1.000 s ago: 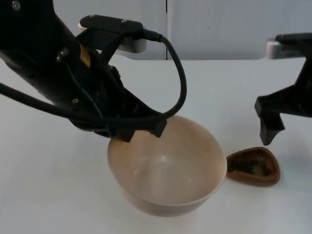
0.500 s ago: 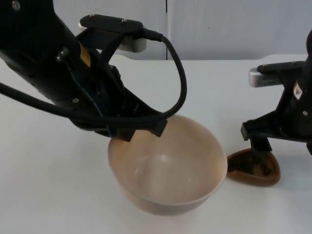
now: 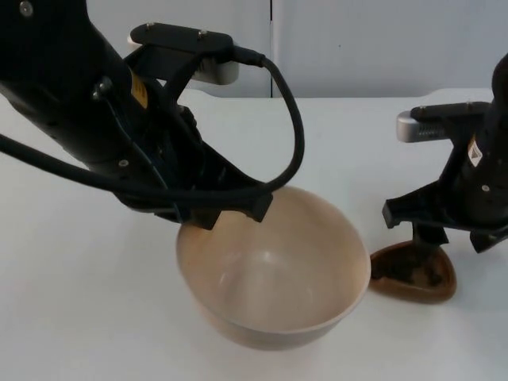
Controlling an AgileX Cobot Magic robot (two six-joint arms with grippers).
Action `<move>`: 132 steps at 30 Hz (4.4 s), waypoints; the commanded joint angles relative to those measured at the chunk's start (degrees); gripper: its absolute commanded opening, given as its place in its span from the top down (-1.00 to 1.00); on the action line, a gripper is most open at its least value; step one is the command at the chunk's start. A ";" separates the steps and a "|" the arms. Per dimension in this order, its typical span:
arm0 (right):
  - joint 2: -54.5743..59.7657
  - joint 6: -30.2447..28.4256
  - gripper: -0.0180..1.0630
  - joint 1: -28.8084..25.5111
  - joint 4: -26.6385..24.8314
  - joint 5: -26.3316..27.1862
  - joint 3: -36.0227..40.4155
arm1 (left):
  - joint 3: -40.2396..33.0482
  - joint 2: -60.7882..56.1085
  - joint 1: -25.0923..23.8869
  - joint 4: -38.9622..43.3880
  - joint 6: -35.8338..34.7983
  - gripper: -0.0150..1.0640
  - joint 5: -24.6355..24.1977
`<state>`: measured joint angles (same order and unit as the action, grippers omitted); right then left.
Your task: Pick up the bowl with the left hand and pour the coffee beans from the cup into the bowl with the right hand.
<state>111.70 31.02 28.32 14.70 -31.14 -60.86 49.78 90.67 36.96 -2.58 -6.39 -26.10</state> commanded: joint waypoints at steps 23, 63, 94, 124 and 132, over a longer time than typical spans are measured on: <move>4.93 0.24 0.28 0.37 0.00 3.10 -0.09 | -0.10 -0.94 0.26 -0.36 -0.45 0.98 1.23; -20.46 -3.04 0.97 0.37 0.00 -12.03 -0.09 | -0.10 -0.94 0.26 -0.36 -0.45 0.98 1.36; -27.95 -16.15 0.97 0.78 -6.59 -38.82 -19.62 | -0.10 -0.94 0.26 -0.98 -0.45 0.98 1.23; -16.92 -1.18 0.97 23.41 8.99 -33.59 -19.62 | -0.10 -0.94 0.26 -1.22 -0.45 0.98 1.23; -16.92 1.62 0.97 28.46 19.13 -34.82 -19.62 | -0.10 -0.94 0.26 -1.22 -0.45 0.98 1.34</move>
<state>94.86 31.60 55.88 31.46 -65.79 -80.05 49.78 90.67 36.96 -2.91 -6.39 -25.10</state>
